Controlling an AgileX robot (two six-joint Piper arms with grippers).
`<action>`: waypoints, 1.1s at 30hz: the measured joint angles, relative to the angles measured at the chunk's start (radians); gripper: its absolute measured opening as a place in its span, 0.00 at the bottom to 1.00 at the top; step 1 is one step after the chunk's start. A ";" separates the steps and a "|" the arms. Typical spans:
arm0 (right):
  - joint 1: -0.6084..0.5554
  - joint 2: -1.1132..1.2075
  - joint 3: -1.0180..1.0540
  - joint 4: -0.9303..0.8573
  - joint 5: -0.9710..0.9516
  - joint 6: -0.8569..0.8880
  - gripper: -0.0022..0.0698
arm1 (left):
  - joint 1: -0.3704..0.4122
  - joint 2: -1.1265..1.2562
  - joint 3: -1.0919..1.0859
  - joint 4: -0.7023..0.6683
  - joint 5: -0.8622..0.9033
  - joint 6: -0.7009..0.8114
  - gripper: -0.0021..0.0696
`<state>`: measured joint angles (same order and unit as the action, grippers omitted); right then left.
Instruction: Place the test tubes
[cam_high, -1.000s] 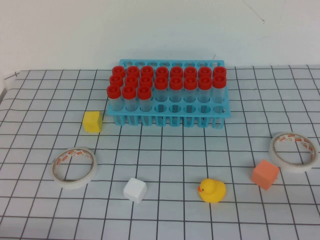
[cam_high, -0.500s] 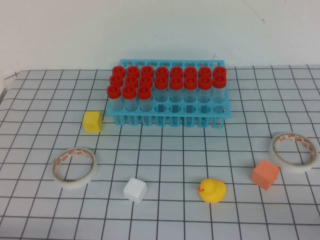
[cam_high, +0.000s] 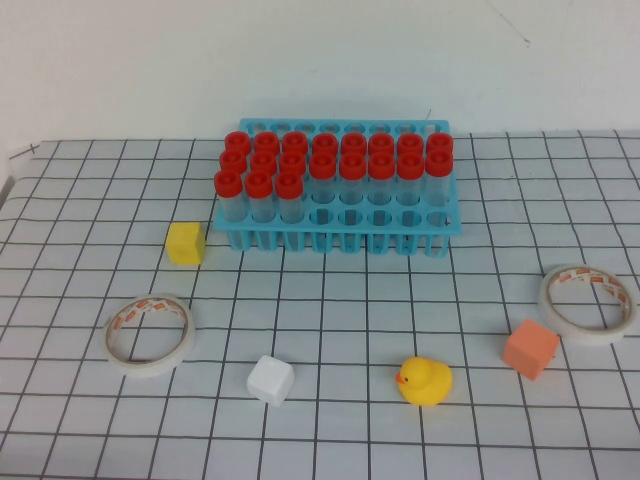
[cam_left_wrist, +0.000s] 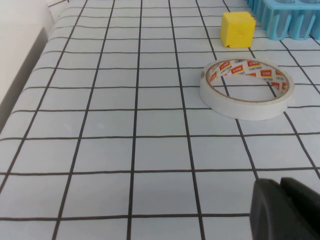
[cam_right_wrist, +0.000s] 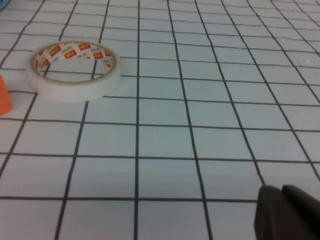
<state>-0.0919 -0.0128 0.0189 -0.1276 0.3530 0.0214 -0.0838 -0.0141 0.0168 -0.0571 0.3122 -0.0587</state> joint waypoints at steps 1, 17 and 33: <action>0.000 0.000 -0.001 -0.003 0.000 0.003 0.03 | 0.000 0.000 0.000 0.000 0.000 0.000 0.03; 0.000 0.000 -0.001 -0.002 -0.003 -0.087 0.03 | 0.000 0.000 0.000 0.000 0.002 0.000 0.03; 0.000 0.000 -0.001 0.044 -0.008 -0.088 0.03 | 0.000 0.000 0.000 0.000 0.002 0.003 0.03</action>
<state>-0.0919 -0.0128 0.0182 -0.0831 0.3453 -0.0665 -0.0838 -0.0141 0.0168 -0.0571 0.3139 -0.0561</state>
